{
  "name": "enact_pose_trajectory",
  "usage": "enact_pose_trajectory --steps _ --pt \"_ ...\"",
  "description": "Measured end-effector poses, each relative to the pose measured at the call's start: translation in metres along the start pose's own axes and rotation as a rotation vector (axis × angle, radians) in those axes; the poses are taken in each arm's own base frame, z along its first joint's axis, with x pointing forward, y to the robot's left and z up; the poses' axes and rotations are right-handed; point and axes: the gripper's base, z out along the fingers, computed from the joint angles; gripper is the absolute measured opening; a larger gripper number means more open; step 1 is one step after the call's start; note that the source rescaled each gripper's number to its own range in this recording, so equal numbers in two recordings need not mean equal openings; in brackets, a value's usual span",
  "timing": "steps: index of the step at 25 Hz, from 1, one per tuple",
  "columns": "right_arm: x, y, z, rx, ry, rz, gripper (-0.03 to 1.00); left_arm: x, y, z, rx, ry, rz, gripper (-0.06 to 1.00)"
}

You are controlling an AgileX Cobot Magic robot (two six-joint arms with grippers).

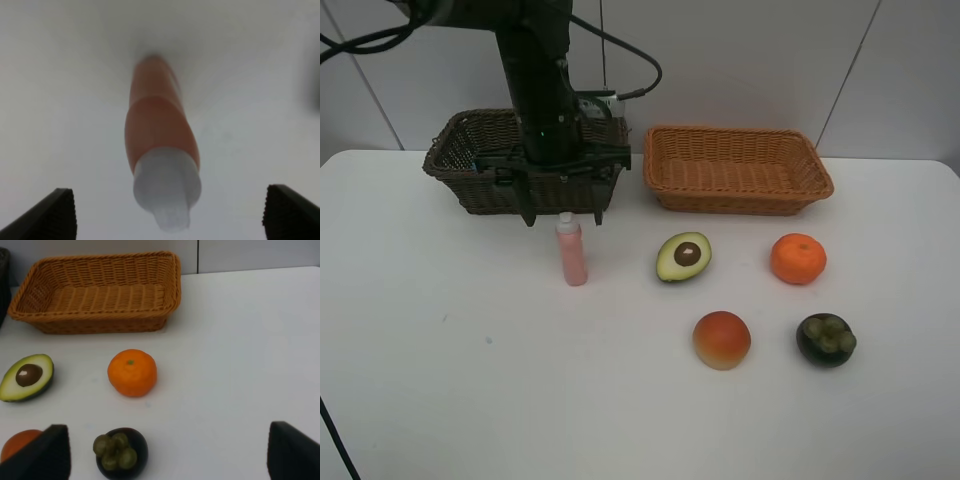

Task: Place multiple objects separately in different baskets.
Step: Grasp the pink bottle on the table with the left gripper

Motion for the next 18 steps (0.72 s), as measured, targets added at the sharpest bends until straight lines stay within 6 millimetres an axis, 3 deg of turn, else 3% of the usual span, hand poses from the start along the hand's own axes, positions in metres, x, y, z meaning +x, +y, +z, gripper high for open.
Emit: enact_pose_trajectory --steps 11,18 --pt "0.0 0.0 0.0 0.0 0.0 0.0 0.99 -0.003 0.002 0.045 -0.059 0.088 -0.026 0.92" --pt "0.0 0.0 0.0 0.0 0.0 0.0 0.99 -0.007 0.002 0.063 -0.062 0.089 -0.029 0.92"
